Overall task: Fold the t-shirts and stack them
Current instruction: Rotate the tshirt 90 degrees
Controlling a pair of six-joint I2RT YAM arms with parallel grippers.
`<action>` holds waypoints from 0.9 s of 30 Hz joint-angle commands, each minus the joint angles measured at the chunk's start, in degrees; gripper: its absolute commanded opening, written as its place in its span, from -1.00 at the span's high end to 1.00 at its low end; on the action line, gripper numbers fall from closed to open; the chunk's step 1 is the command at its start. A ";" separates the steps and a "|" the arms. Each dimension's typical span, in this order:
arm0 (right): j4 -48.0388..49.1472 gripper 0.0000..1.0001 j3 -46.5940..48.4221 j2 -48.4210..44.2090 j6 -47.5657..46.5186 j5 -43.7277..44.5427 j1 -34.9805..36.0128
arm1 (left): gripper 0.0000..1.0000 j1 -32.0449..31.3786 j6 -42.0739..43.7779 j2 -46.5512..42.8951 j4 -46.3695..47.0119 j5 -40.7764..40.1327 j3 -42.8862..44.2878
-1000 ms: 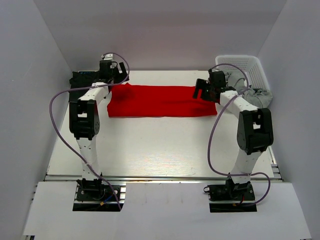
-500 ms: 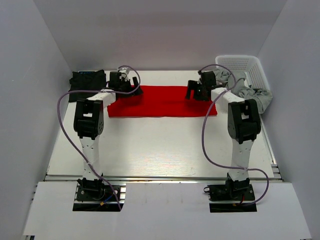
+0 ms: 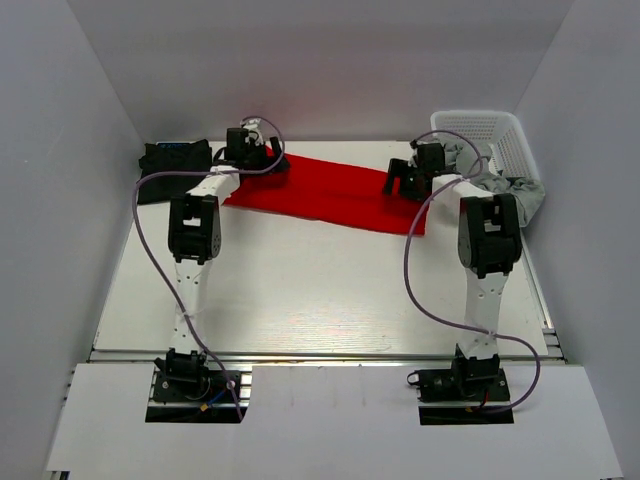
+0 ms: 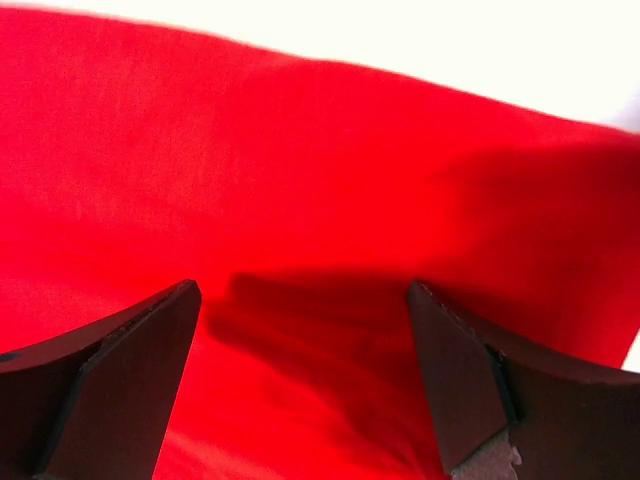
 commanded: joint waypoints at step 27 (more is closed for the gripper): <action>-6.17 -0.81 -33.78 -29.74 -15.37 -26.95 40.36 | -0.99 -6.47 -16.27 20.52 21.14 15.87 19.01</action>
